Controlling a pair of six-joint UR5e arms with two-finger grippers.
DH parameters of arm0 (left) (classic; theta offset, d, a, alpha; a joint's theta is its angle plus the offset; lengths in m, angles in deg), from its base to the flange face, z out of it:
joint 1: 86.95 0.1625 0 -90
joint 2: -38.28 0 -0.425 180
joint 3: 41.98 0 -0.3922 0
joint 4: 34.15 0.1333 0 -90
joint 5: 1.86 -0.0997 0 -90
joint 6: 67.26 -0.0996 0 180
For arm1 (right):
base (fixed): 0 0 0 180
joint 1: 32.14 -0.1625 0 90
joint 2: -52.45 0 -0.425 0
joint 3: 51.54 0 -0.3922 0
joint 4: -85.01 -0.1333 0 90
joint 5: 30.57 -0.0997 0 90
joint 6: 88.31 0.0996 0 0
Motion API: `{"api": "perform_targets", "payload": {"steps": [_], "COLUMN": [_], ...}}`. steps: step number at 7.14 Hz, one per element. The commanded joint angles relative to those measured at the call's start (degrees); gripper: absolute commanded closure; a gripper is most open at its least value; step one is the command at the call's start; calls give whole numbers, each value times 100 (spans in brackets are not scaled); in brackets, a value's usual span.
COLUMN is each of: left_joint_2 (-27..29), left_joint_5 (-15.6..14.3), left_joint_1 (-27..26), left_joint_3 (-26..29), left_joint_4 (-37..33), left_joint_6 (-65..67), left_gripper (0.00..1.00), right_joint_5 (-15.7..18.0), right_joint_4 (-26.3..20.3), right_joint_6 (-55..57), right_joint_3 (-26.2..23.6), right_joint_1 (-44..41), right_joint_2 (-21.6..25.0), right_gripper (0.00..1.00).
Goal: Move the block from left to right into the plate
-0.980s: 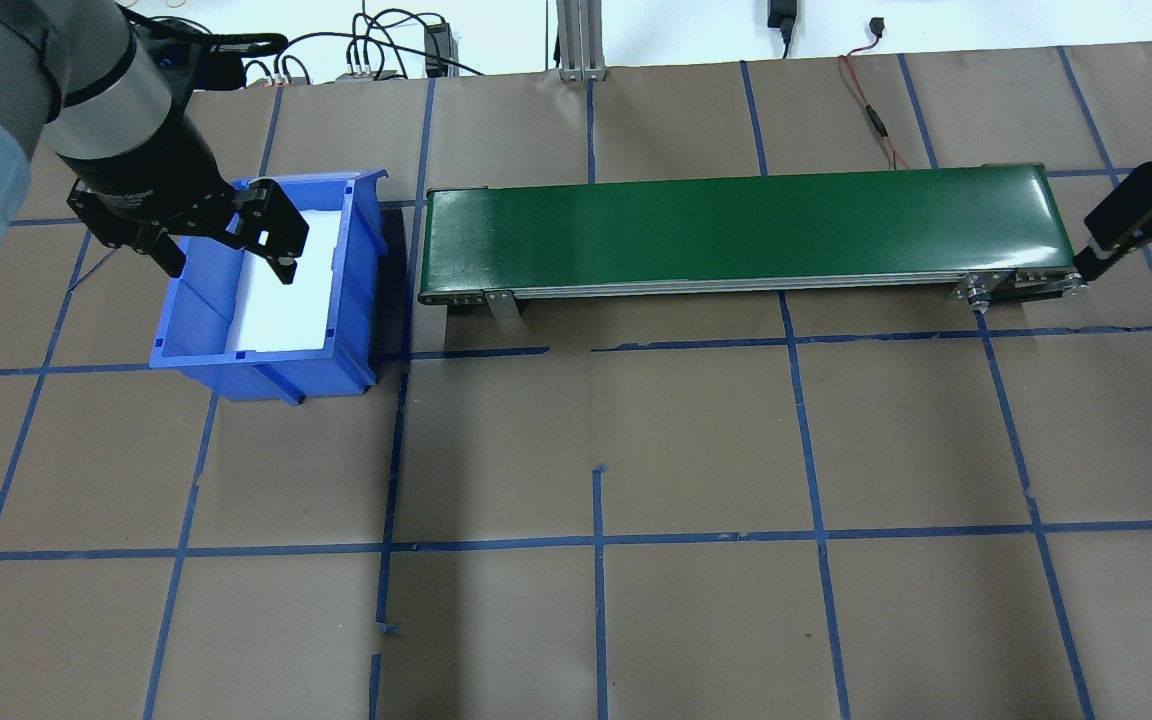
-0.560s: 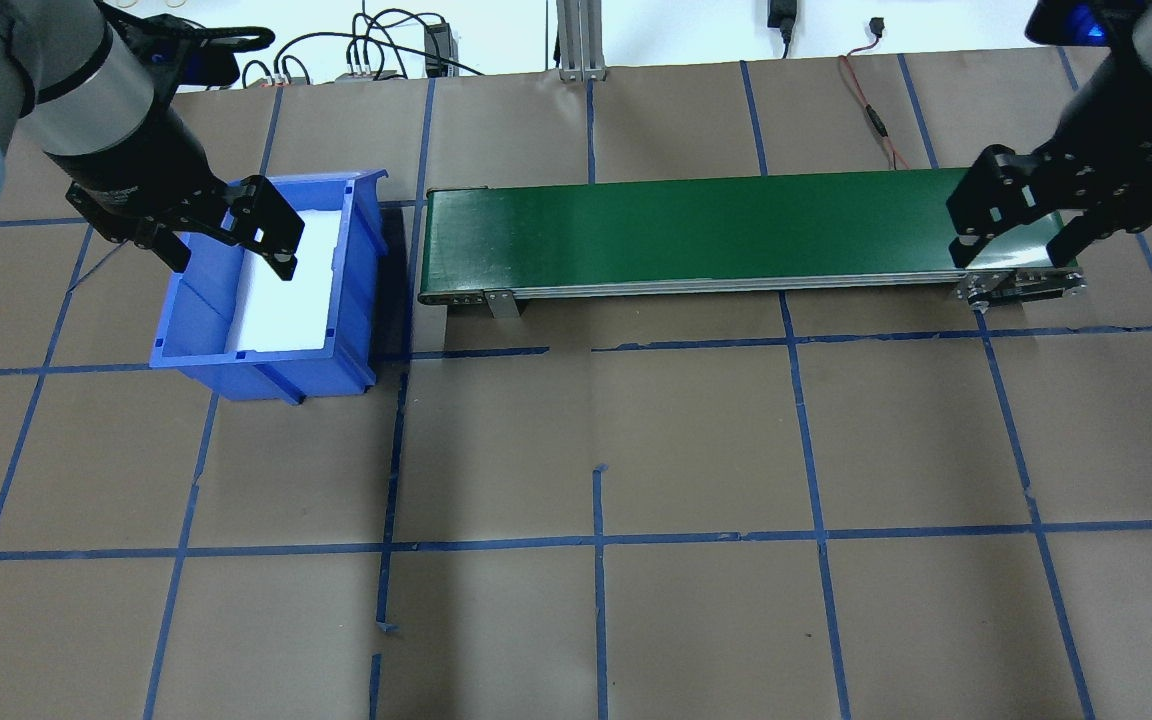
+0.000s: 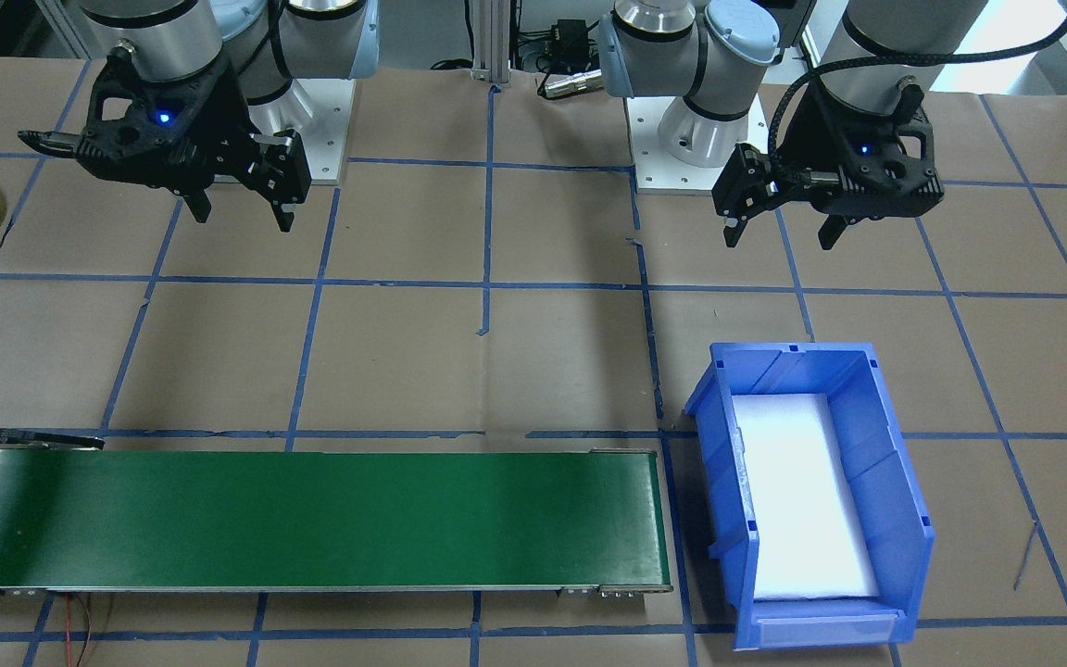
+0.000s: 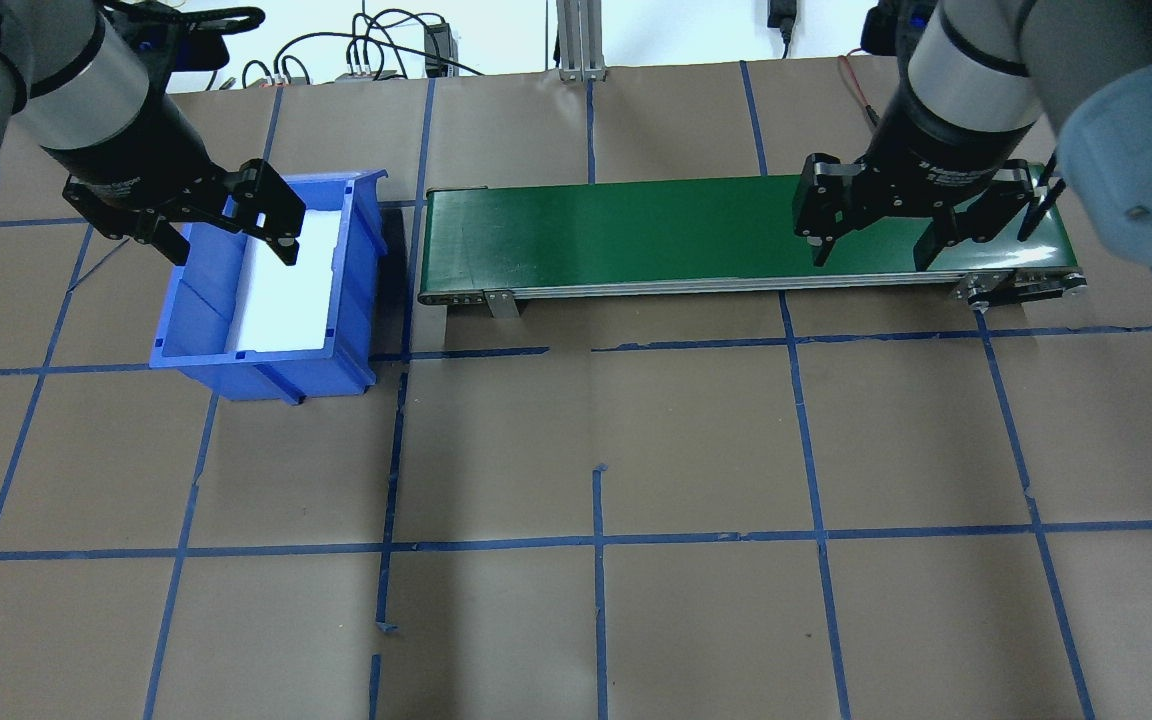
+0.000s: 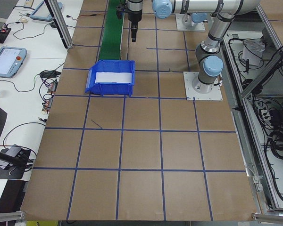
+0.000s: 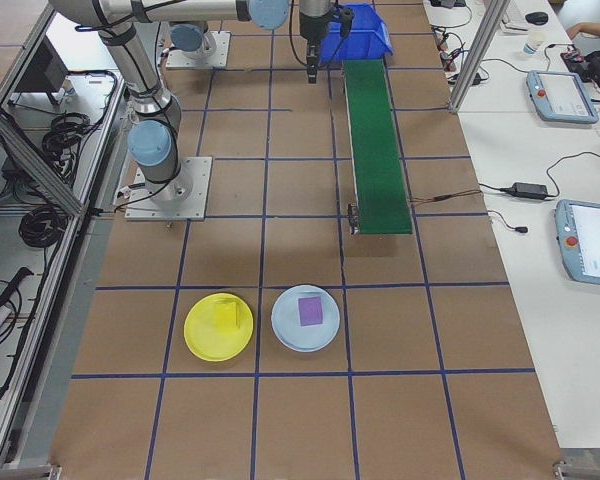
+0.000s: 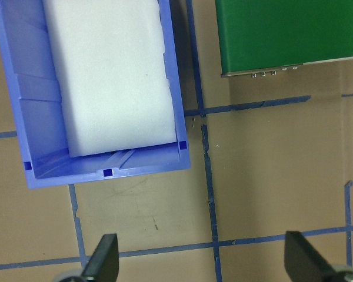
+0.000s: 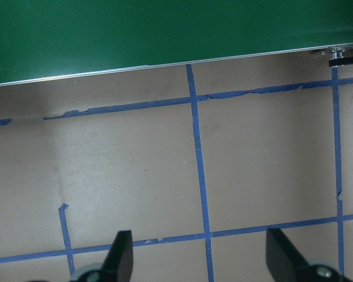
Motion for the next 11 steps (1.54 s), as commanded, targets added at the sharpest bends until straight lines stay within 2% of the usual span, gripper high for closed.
{"api": "perform_targets", "payload": {"steps": [1, 4, 7, 9, 11], "left_joint_2": [-24, -15, -15, 11, 11], "left_joint_5": [-3, -74, -91, -74, -74], "left_joint_1": [-79, -510, -519, -493, -449], "left_joint_3": [-8, -16, -78, -78, -78], "left_joint_4": [0, 0, 9, 9, 17], "left_joint_6": [663, 762, 517, -621, -741], "left_gripper": [0, 0, 0, 0, 0], "right_joint_5": [60, 86, 95, 95, 113], "right_joint_4": [61, 70, 70, 70, 70], "right_joint_6": [92, 39, 57, 74, 83], "right_joint_3": [-20, -20, -29, -38, -55], "right_joint_1": [-89, -80, -89, -89, -97], "right_joint_2": [-26, -35, -27, -26, -26], "right_gripper": [18, 18, 17, 17, 17]}}
